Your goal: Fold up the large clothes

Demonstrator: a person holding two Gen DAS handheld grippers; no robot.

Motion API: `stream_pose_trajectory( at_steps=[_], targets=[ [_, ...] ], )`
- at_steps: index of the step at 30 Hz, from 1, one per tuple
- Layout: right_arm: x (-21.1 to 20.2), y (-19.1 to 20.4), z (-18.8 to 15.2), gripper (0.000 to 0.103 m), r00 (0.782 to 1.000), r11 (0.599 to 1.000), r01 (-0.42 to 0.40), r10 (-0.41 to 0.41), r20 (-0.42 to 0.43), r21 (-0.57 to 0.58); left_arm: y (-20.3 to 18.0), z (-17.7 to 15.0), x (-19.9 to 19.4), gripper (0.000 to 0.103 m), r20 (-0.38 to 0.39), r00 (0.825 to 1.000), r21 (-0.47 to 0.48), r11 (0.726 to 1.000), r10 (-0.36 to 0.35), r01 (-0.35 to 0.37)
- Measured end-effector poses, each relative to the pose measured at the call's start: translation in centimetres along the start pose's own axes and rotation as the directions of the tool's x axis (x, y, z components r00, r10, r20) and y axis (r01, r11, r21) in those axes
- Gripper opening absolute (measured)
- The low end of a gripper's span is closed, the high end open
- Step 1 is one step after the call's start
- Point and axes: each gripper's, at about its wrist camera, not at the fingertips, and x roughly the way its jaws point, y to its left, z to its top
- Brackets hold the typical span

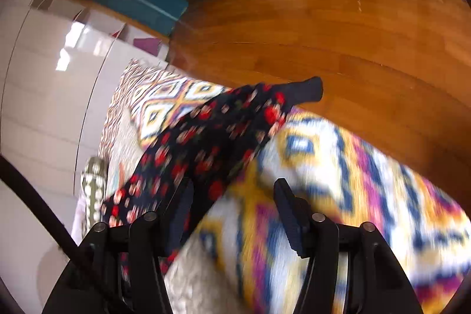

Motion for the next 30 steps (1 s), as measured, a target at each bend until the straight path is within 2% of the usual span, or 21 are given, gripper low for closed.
stream_pose_trajectory(
  at_steps=[2,6,9,11,12,16,19,22,25,27,30],
  targets=[
    [1.7,-0.3,1.6,0.062,1.0,0.999,-0.022,0.023,-0.019,0.036,-0.1,0.0,0.1,0.103,-0.001,1.0,-0.001,1.0,0.006,-0.006],
    [5.4,-0.3,3.3,0.062,0.997,0.998,0.014,-0.009,-0.074,0.059,-0.1,0.1,0.3,0.103,-0.001,1.0,-0.002,1.0,0.017,-0.017],
    [6.8,-0.7,4.3,0.062,0.997,0.995,-0.002,0.01,-0.081,0.099,-0.1,0.2,0.3,0.103,-0.002,1.0,-0.005,1.0,0.022,-0.022],
    [6.7,-0.8,4.8,0.036,0.997,0.994,-0.03,0.037,-0.061,0.107,-0.1,0.2,0.4,0.103,-0.002,1.0,-0.006,1.0,0.024,-0.024],
    [6.5,-0.5,5.0,0.013,0.998,0.995,-0.035,0.04,-0.049,0.093,-0.1,0.2,0.4,0.103,-0.001,1.0,-0.005,1.0,0.025,-0.025],
    [2.7,2.3,4.7,0.01,0.999,0.998,-0.015,0.018,0.047,-0.056,-0.1,0.2,0.4,0.103,-0.001,1.0,-0.005,1.0,0.023,-0.023],
    [-1.0,6.2,3.5,0.01,0.994,0.98,0.033,-0.012,0.107,-0.198,-0.1,0.1,0.3,0.103,0.003,1.0,-0.004,1.0,0.025,-0.025],
    [-4.0,11.2,1.0,0.01,0.99,0.936,0.061,-0.013,0.14,-0.347,0.0,0.2,0.2,0.103,0.003,1.0,-0.003,1.0,0.023,-0.023],
    [-5.7,16.6,-2.6,0.01,0.992,0.875,0.051,0.011,0.125,-0.481,0.2,0.3,-0.3,0.103,0.007,1.0,-0.011,1.0,0.016,-0.016],
    [-6.1,21.1,-6.2,0.01,0.994,0.815,0.046,0.023,0.111,-0.578,0.4,0.1,-1.3,0.103,0.016,1.0,-0.017,1.0,0.016,-0.015],
    [-5.5,27.7,-12.5,0.01,0.996,0.706,0.038,0.029,0.083,-0.707,1.5,-0.7,-5.1,0.103,0.079,0.994,-0.065,0.994,-0.081,0.086]
  ],
)
